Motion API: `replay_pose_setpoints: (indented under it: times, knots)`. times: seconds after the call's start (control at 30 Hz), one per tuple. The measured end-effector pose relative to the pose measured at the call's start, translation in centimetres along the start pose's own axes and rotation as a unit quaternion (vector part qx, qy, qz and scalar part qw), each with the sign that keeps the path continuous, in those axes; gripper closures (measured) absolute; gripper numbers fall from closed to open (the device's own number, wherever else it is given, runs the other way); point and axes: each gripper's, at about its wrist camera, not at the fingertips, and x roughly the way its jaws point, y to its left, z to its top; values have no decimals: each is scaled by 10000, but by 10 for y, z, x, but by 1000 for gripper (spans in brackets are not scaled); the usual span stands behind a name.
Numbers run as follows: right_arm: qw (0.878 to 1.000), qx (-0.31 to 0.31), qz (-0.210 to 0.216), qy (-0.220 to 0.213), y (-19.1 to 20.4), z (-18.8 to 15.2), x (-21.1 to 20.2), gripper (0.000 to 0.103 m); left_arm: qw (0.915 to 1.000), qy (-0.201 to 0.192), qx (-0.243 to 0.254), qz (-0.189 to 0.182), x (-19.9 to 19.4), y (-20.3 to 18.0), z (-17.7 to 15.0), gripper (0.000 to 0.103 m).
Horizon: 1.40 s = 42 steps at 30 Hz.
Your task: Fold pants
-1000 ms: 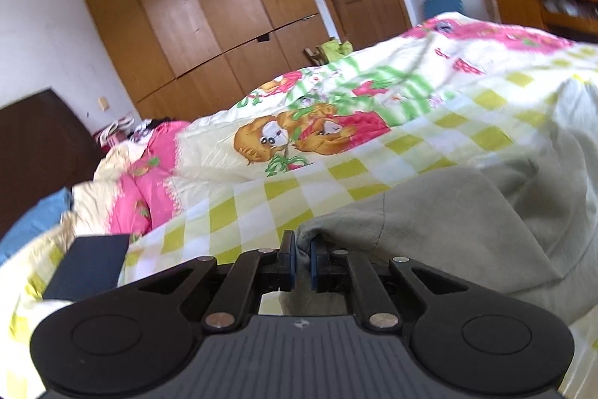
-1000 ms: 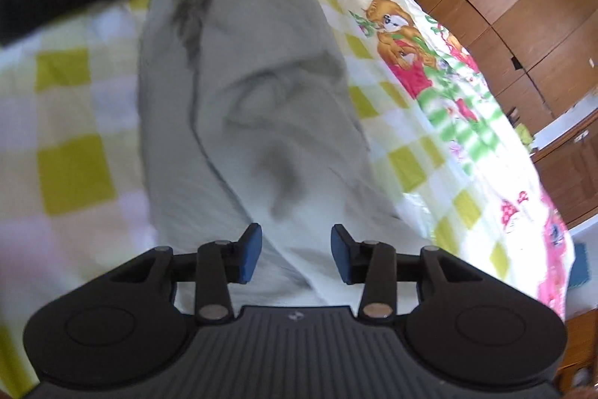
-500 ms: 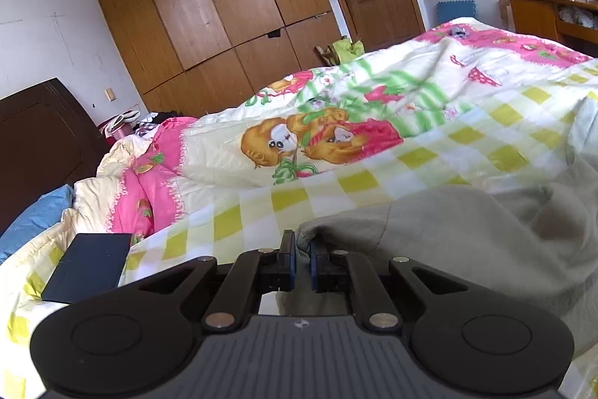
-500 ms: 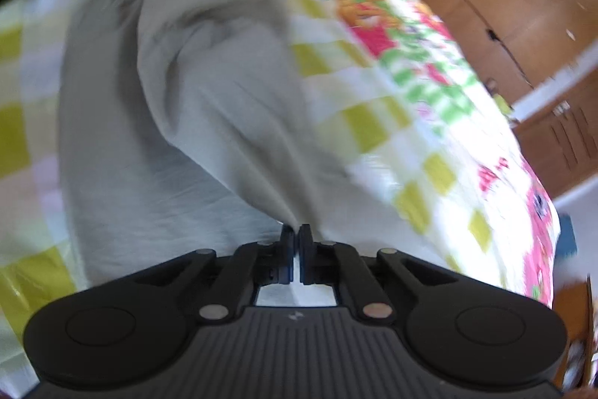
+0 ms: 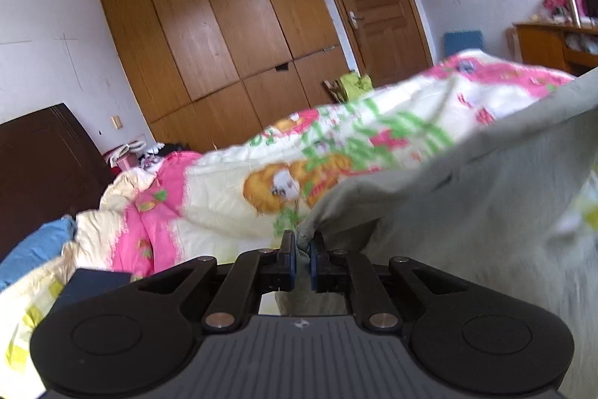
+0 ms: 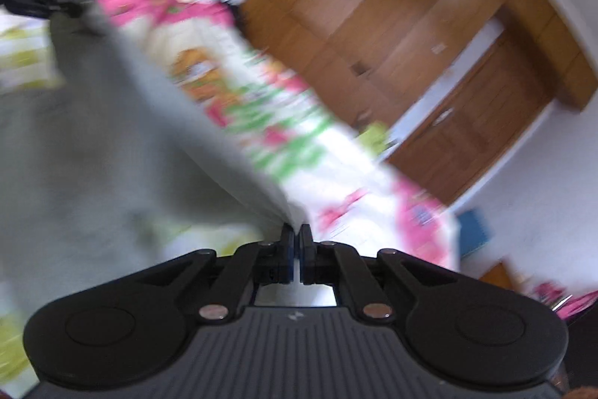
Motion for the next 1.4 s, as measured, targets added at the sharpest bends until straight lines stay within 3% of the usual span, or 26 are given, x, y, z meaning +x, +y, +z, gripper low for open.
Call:
replay_pose_setpoints:
  times: [0.17, 0.27, 0.4, 0.53, 0.7, 0.77, 0.9, 0.97, 1.1, 1.2, 1.27, 1.37, 1.4]
  knots:
    - [9880, -392, 1160, 944, 101, -69, 29, 101, 9938, 952, 567, 75, 10, -20, -80, 80]
    - [9827, -499, 1394, 1113, 131, -84, 33, 101, 9888, 1222, 863, 26, 4, -30, -110, 80]
    - [9816, -480, 1439, 1157, 132, -84, 28, 101, 9905, 1155, 741, 62, -9, -28, -119, 80]
    - [9841, -83, 1430, 1053, 104, -67, 16, 101, 9949, 880, 470, 159, -20, -14, -106, 80]
    - [9877, 75, 1374, 737, 81, -50, -9, 101, 9950, 626, 772, 130, -39, -5, -98, 79]
    - [9855, -137, 1425, 912, 92, -59, -1, 101, 9865, 724, 1453, 211, -40, -22, -114, 77]
    - [9671, -646, 1876, 1592, 135, -88, 27, 98, 9579, 1094, 2638, 286, -31, -60, -151, 73]
    - [9698, -1082, 1671, 1407, 150, -90, 20, 94, 9468, 1040, 3013, 438, -32, -68, -156, 71]
    - [9743, -728, 1712, 1272, 134, -81, 11, 73, 9532, 1090, 2770, 522, -37, -57, -142, 57]
    - [9764, -703, 1615, 1250, 126, -82, 10, 71, 9604, 1083, 2460, 732, -44, -49, -134, 53]
    - [9756, -752, 1576, 1333, 124, -87, 12, 71, 9544, 1159, 2581, 952, -44, -50, -138, 50]
    - [9747, -689, 1543, 1461, 125, -95, 11, 71, 9321, 1345, 3165, 1140, -35, -56, -155, 48]
    - [9755, -614, 1517, 1472, 122, -96, 9, 70, 9321, 1359, 3152, 1154, -35, -56, -153, 48]
